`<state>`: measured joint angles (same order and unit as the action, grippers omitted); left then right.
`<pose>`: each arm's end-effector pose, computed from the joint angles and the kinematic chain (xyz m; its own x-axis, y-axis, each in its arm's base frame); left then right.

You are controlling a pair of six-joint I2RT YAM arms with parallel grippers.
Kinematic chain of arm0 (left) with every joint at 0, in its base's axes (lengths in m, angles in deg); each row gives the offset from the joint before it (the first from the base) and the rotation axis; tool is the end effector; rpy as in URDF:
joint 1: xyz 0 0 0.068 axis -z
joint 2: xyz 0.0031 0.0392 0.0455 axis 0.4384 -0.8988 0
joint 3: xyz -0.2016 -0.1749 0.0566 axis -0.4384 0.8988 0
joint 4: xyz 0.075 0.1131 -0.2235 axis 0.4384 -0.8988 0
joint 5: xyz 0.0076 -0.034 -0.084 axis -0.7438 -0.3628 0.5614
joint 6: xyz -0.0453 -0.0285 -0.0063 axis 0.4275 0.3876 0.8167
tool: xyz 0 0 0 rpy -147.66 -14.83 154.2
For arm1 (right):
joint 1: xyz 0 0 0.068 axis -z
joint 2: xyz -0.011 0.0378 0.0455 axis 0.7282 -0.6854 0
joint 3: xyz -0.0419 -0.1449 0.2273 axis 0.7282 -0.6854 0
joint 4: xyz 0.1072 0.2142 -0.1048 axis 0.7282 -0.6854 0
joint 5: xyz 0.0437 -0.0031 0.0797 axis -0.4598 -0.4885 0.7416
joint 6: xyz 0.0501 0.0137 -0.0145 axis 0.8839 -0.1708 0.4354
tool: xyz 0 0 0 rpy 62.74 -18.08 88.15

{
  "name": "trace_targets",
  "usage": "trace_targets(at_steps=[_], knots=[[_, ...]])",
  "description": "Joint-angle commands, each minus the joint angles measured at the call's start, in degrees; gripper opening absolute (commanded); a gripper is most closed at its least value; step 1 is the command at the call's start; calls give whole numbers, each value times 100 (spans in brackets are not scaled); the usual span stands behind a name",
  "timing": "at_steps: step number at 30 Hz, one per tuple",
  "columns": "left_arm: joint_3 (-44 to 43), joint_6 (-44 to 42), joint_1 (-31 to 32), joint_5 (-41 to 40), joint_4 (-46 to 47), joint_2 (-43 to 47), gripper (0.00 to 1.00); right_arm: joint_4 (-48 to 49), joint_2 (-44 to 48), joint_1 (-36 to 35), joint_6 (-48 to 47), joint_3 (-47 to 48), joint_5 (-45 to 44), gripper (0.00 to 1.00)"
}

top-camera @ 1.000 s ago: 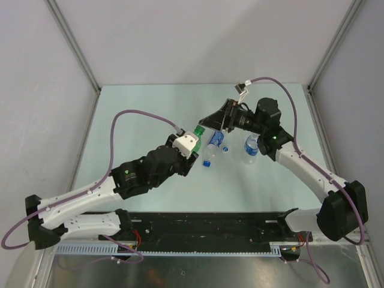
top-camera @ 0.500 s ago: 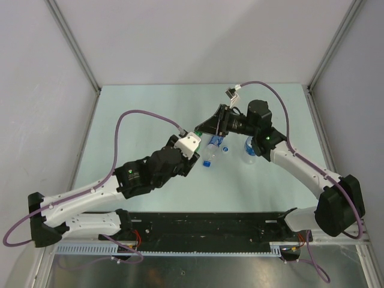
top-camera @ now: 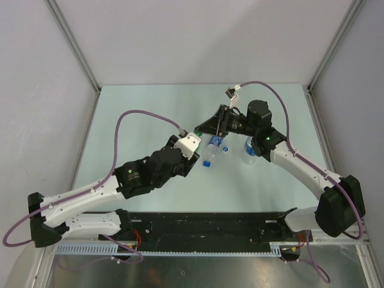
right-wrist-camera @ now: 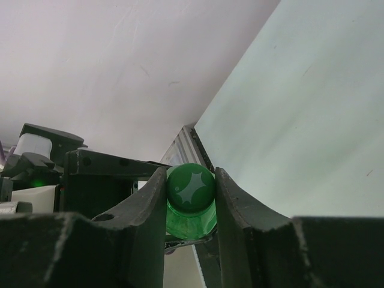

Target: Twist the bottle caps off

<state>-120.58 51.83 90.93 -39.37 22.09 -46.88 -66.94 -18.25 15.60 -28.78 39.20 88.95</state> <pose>0.1112 -0.1959 0.3402 -0.2170 0.4101 -0.8858 0.5910 0.7775 0.2152 0.2594 0.1831 0.3488 -0.7265 0.2195 -0.6511 -0.6020 0.2536 0.7572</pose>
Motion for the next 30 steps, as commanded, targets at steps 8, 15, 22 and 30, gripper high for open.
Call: trace_targets(at_steps=[8,15,22,30], knots=[[253,258,-305,1688,777,764,0,668,510,-29,-586,130,442,0],[519,447,-851,3474,1312,1158,0,908,790,-29,-1009,134,1068,0],[599,601,-1119,5564,1951,1193,0,957,1022,-33,-1358,98,1332,0],[605,899,-1260,7438,2778,1034,0,1861,1357,-68,-1270,23,2065,0]])
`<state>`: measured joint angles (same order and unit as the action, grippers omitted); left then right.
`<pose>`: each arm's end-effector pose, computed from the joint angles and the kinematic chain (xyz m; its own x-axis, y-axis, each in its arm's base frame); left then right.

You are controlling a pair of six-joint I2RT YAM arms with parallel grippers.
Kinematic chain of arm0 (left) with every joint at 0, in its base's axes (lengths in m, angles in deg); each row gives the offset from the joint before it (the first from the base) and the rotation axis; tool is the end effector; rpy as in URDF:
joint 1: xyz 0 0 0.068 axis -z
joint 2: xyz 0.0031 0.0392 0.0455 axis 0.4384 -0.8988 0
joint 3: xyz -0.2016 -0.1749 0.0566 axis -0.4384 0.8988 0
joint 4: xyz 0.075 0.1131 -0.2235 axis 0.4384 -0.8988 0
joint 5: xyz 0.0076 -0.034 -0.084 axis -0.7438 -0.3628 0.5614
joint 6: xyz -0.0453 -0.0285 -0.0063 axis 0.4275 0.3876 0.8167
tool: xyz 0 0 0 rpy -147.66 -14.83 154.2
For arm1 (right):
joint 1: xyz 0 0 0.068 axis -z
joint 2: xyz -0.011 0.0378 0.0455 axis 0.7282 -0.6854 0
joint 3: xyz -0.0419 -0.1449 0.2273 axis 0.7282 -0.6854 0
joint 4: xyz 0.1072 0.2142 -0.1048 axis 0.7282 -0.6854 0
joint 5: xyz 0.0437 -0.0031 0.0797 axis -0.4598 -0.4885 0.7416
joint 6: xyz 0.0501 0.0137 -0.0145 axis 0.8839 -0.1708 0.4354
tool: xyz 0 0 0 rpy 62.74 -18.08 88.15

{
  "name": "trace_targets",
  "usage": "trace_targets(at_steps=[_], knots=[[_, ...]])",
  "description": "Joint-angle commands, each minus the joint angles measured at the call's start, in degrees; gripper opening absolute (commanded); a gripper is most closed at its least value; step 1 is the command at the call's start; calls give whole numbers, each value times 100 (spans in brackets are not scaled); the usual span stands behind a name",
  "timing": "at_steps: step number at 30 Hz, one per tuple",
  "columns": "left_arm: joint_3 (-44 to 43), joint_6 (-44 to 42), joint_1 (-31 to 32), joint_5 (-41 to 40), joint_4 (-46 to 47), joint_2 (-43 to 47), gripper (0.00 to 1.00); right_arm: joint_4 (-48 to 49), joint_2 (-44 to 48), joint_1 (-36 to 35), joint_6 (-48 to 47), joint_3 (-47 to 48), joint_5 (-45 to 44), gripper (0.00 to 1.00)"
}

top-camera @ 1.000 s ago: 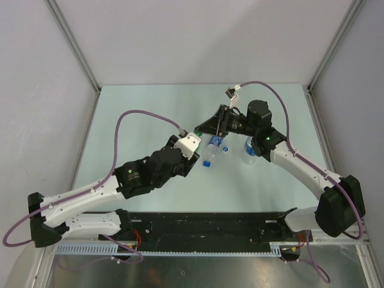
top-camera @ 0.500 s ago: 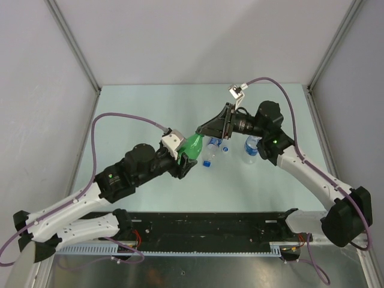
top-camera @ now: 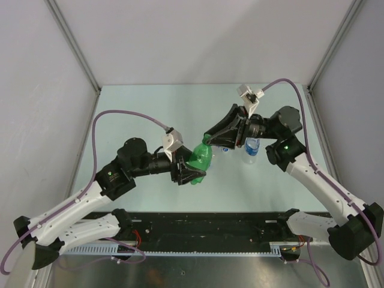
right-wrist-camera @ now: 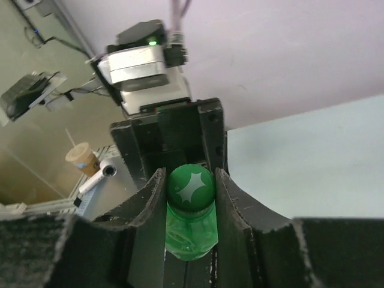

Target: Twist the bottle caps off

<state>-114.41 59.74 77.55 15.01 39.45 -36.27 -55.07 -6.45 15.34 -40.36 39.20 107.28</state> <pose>0.1092 -0.1611 0.3681 -0.2284 0.0480 -0.9724 0.9432 0.2585 -0.2088 0.1971 0.1555 0.4220 -0.3166 0.1677 -0.9336 -0.9485 -0.0685 0.3093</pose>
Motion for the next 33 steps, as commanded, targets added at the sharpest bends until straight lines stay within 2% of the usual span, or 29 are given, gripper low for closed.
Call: trace_targets(at_steps=[1,5,12,19,21,26,28,31,33], knots=[[36,225,49,2203,1288,-1,0,756,232,-51,-105,23,352,0],[197,571,13,2801,2035,87,0,1444,335,-87,214,17,941,0],[57,792,10,3323,2340,113,0,2932,153,-191,1304,15,1793,0],[96,822,5,3234,2385,209,0,3217,40,-208,1512,20,1734,2],[153,825,-4,3123,2384,241,0,3081,56,-152,1457,21,1606,10],[368,826,-126,2686,2359,329,0,2401,201,38,1034,21,1166,61],[456,797,-222,2479,2259,375,0,2150,303,108,839,22,1011,78],[504,631,-313,2104,1909,405,0,1889,440,193,637,20,878,95],[506,476,-332,1821,1626,409,0,1747,510,228,522,22,818,98]])
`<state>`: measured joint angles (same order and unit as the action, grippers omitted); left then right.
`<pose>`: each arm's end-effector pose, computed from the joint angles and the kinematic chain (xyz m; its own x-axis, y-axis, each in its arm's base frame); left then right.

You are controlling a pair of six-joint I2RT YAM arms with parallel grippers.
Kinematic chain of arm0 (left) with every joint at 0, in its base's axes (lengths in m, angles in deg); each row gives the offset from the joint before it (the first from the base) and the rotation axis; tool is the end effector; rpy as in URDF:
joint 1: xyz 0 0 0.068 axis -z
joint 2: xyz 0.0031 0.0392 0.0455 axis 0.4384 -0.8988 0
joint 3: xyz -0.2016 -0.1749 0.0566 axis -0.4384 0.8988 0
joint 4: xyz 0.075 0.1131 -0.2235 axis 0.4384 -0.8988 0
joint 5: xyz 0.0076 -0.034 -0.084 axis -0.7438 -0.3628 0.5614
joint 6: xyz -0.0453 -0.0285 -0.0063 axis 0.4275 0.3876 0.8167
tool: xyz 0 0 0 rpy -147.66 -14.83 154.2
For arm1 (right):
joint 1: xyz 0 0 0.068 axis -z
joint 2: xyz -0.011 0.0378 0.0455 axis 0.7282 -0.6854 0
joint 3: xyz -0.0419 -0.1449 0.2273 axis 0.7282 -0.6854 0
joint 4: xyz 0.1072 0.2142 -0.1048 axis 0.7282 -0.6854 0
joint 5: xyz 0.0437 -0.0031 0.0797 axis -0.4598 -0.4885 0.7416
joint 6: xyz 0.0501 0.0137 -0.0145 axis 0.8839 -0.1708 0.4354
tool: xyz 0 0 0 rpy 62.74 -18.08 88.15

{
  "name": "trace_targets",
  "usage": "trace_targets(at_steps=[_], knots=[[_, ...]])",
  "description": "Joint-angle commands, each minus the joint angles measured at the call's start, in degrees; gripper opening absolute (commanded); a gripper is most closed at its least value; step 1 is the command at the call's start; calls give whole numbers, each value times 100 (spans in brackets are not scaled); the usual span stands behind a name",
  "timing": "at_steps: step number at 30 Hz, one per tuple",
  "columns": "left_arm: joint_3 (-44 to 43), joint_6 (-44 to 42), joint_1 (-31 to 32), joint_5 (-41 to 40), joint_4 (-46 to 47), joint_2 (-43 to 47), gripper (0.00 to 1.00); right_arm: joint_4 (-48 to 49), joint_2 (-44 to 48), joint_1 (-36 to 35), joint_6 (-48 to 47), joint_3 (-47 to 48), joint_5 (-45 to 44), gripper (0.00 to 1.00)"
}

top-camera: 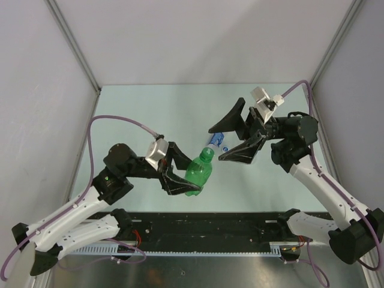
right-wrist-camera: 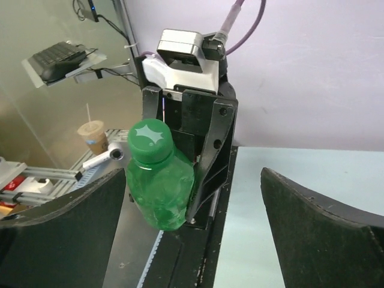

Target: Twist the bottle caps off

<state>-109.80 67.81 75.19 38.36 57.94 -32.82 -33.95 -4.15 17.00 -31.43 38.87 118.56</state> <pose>0.0940 -0.1492 0.3827 -0.1792 -0.1021 -0.9785 0.9757 -0.1461 -0.1635 0.1697 0.1351 0.4535 -0.1141 0.2220 -0.9683 -0.9652 -0.2558 0.0550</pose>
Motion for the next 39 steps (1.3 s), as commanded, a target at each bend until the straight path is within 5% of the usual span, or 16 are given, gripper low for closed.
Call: trace_targets(at_steps=[1,12,20,39], knots=[[31,-406,-99,-625,-361,69,0,-454,318,76,-432,55,-355,99],[-74,-743,-103,-1995,-1169,-9,0,-1686,449,148,-1122,48,-1334,99],[-338,-1023,41,-3439,-1909,-106,0,-2225,86,206,-794,55,-2206,99],[-1291,-1617,1943,-8311,-3266,-1274,0,-3591,-664,-4,-567,379,-3528,99]])
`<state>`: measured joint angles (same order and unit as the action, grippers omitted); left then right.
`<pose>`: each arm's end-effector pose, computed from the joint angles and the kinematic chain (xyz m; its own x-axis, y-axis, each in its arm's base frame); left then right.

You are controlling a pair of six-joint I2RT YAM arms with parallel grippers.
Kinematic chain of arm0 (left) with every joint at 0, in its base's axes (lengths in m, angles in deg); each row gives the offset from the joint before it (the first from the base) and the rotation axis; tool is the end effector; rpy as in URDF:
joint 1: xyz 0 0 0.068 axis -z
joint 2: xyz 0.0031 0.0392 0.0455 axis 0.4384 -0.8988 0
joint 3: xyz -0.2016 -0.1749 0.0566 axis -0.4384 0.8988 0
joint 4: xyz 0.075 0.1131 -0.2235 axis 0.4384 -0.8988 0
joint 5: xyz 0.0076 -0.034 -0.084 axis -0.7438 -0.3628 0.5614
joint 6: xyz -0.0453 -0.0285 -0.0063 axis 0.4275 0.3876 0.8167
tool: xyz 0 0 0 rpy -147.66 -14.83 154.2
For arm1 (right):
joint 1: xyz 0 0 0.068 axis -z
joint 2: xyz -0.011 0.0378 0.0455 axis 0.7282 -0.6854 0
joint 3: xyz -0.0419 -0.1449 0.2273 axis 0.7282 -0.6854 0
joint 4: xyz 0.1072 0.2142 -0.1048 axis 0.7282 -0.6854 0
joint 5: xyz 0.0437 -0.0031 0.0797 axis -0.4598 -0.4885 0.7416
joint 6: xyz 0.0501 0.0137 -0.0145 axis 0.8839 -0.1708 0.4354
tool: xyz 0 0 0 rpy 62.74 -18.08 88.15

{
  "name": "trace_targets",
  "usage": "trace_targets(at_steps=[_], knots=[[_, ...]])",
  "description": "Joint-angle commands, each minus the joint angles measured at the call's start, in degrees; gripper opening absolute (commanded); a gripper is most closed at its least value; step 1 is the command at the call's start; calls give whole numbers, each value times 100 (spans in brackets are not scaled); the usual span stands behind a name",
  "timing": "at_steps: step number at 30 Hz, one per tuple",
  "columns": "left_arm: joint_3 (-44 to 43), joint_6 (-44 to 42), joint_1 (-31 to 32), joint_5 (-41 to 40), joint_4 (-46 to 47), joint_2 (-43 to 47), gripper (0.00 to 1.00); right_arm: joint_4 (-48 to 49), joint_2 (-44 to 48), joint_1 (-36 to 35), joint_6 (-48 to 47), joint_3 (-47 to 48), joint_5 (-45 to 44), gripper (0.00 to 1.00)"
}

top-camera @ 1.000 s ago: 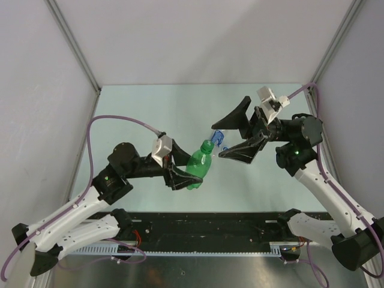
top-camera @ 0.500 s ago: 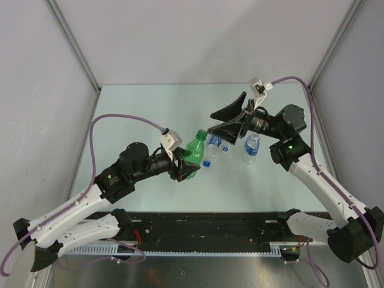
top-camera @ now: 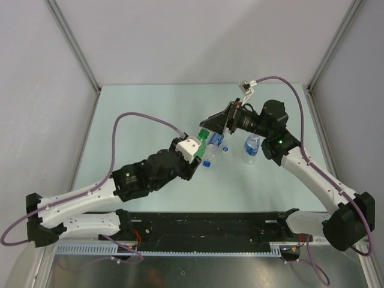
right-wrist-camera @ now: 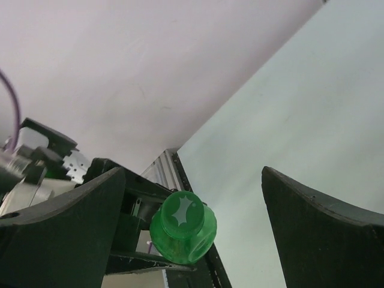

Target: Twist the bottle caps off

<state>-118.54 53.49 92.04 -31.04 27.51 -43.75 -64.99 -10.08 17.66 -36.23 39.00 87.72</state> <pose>0.1007 -0.1944 0.3471 -0.1901 0.3016 -0.9343 0.6993 0.7096 0.0867 0.2345 0.1555 0.3908 -0.5123 0.2859 -0.8098 -0.7689 0.2673 0.5808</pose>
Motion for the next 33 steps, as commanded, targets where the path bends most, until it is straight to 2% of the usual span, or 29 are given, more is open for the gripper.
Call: trace_targets(at_steps=[1,7,19,23,26,30,33], knots=[[-479,-194,320,-1583,-286,-263,0,-607,-102,-83,-132,410,-510,99],[-625,-218,465,-2083,-420,-480,0,-969,-297,-142,-212,549,-581,93],[-640,-232,471,-2017,-466,-550,0,-1034,-382,-343,-342,604,-571,81],[-645,-214,471,-1994,-474,-567,0,-992,-392,-372,-345,611,-495,73],[-638,-211,471,-1974,-479,-557,0,-949,-409,-378,-345,606,-385,59],[-622,-189,471,-1948,-473,-525,0,-835,-433,-378,-320,605,-153,25],[-609,-145,471,-1888,-475,-466,0,-754,-428,-372,-330,607,-19,7]])
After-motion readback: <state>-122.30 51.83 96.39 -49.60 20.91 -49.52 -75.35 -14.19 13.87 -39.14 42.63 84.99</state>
